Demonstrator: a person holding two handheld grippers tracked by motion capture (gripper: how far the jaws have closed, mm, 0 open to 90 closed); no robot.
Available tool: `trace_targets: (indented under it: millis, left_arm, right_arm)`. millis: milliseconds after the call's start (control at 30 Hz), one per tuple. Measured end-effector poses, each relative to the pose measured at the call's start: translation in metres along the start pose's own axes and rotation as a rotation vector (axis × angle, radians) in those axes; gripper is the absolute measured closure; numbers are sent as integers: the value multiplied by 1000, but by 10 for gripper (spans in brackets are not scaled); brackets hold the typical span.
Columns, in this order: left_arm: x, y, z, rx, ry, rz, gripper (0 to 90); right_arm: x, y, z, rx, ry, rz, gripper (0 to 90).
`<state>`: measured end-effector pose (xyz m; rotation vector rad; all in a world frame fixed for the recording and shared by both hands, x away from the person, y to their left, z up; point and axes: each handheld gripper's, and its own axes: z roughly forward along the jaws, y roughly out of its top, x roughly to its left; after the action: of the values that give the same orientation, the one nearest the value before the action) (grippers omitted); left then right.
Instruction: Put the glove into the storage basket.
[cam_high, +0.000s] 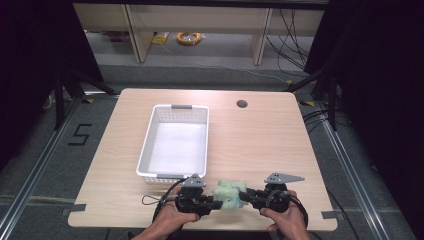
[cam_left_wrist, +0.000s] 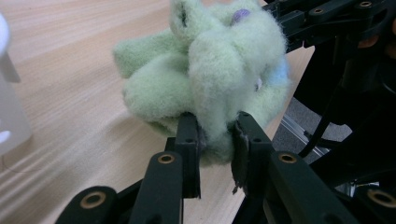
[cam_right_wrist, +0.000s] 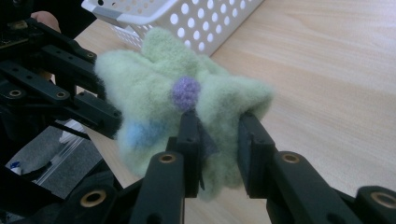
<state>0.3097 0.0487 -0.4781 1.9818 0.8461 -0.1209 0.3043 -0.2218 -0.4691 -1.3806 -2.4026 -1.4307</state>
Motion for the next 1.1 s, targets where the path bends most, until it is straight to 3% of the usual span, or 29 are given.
trace_targets:
  millis: [67,133,167,200,233,267,300,367,400,500,567,600,633,667,700,867,900,967,1067,1100]
  left_arm:
    - [0,2,-4,-3,-1,-1,733]
    - [1,5,-8,-14,-8,13,733]
    - [1,7,-11,-21,-5,9,733]
    - [1,9,-14,-19,-2,6,731]
    - [2,10,-16,-17,-3,14,731]
    - [2,12,-18,-21,8,15,731]
    - [3,14,-20,-16,1,25,731]
    - [4,18,-25,-16,5,21,731]
    - [6,20,-27,-18,-1,16,731]
    - [7,26,-35,-33,20,23,731]
    - [8,29,-38,-36,26,28,731]
    - [9,30,-39,-35,11,23,731]
    - [8,30,-41,-36,21,7,730]
    - [9,32,-43,-33,14,17,730]
    - [10,34,-45,-28,16,19,730]
    - [16,42,-55,-27,14,6,729]
    - [18,44,-56,-26,7,5,728]
    - [22,47,-62,-28,25,2,729]
    - [26,51,-67,-33,25,-4,728]
    - [27,51,-69,-40,33,-12,729]
  right_arm:
    - [-1,3,0,-16,-6,-48,735]
    - [3,6,-1,-16,9,-19,735]
    - [1,8,-1,-26,4,-53,735]
    - [2,11,-1,-29,13,-51,735]
    - [6,12,-1,-22,13,-11,735]
    - [4,16,-1,-33,13,-58,735]
    - [9,17,-1,-26,19,-15,735]
    - [7,22,0,-46,12,-77,735]
    - [10,24,-1,-38,22,-44,735]
    - [11,33,0,-45,21,-72,735]
    - [18,40,-1,-37,29,-48,735]
    - [18,42,-1,-37,29,-61,735]
    - [20,45,-1,-37,28,-61,735]
    - [21,47,-1,-33,29,-59,735]
    - [20,50,0,-38,34,-91,735]
    - [24,64,0,-31,53,-70,735]
    - [21,67,2,-34,64,-101,735]
    - [25,72,2,-20,62,-61,735]
    - [29,84,7,-21,54,-107,735]
    - [30,87,9,-18,61,-98,735]
